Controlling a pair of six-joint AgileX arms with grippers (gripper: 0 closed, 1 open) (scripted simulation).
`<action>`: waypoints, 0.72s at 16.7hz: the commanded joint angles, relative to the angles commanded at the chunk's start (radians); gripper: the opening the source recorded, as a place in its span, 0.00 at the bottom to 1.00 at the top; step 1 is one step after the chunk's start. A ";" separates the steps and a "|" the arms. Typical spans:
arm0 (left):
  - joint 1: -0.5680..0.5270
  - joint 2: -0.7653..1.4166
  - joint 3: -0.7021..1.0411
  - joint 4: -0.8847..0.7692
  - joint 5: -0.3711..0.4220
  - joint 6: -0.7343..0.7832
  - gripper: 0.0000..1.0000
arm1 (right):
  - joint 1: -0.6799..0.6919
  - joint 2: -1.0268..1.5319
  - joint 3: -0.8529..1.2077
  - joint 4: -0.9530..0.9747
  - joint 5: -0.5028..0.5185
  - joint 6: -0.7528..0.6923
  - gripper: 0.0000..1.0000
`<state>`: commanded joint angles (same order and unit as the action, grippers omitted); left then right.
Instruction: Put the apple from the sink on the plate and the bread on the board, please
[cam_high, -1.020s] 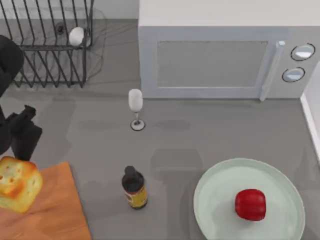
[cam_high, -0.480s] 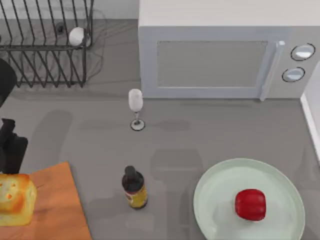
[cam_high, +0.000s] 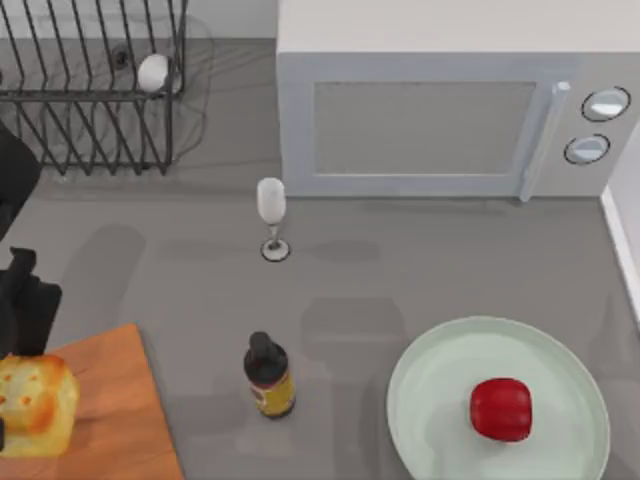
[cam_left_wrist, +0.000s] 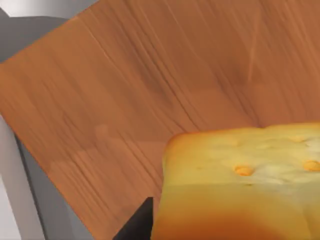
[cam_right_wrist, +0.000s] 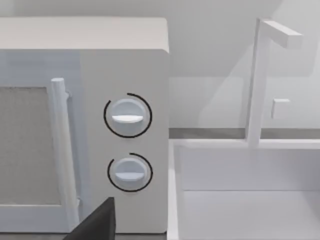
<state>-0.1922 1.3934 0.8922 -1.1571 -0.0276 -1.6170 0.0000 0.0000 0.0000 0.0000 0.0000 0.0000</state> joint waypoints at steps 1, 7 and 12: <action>0.000 0.003 -0.012 0.016 0.000 -0.001 0.00 | 0.000 0.000 0.000 0.000 0.000 0.000 1.00; -0.004 0.022 -0.084 0.115 0.000 -0.004 0.00 | 0.000 0.000 0.000 0.000 0.000 0.000 1.00; -0.006 0.030 -0.101 0.133 0.000 -0.007 0.00 | 0.000 0.000 0.000 0.000 0.000 0.000 1.00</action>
<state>-0.1983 1.4233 0.7907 -1.0237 -0.0279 -1.6237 0.0000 0.0000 0.0000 0.0000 0.0000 0.0000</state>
